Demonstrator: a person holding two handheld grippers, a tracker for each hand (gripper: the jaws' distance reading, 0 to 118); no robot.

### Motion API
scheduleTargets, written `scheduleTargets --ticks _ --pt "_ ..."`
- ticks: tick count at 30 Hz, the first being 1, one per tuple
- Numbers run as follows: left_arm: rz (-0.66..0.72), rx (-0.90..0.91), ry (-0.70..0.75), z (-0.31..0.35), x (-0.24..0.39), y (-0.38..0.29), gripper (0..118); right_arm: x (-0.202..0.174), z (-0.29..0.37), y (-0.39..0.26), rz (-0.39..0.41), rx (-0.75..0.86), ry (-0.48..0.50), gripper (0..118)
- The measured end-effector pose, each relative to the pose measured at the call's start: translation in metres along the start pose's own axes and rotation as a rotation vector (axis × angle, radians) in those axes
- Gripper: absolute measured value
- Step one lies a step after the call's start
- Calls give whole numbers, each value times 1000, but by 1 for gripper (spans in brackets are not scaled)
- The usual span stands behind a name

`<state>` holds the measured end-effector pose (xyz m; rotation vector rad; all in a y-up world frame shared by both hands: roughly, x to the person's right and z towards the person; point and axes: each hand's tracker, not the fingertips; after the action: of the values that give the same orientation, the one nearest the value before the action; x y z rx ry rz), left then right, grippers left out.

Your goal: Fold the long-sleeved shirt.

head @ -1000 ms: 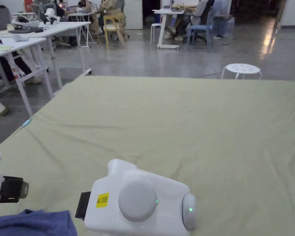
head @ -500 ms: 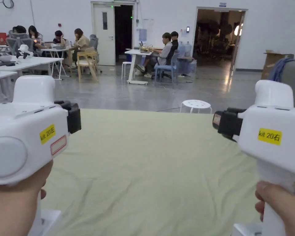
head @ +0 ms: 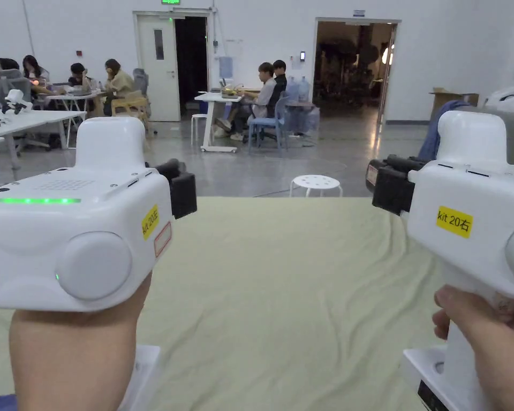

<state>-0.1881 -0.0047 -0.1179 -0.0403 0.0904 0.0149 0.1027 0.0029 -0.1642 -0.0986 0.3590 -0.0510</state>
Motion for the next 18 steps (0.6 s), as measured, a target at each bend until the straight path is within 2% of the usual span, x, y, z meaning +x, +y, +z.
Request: scheduleTargets --ticks 1,2,3,6,10,15,18 --pt "-29 -15 23 -1 1 1 69 -1 -4 0 10 27 -38 39" --pt "-45 -39 38 -3 2 0 115 -2 -8 0 11 25 -48 84" --pt "-56 -23 4 5 5 -8 115 -3 -11 0 13 18 -42 118" --pt "-49 6 16 14 -3 -6 118 -1 -5 -2 9 45 -68 118" --pt "27 16 17 18 -13 -5 118 -1 -2 4 3 41 -46 118" --pt "7 29 18 24 -13 0 118 7 1 8 -67 21 -15 118" --pt "-21 34 15 26 -9 0 118 1 -3 10 -61 -18 -54 118"
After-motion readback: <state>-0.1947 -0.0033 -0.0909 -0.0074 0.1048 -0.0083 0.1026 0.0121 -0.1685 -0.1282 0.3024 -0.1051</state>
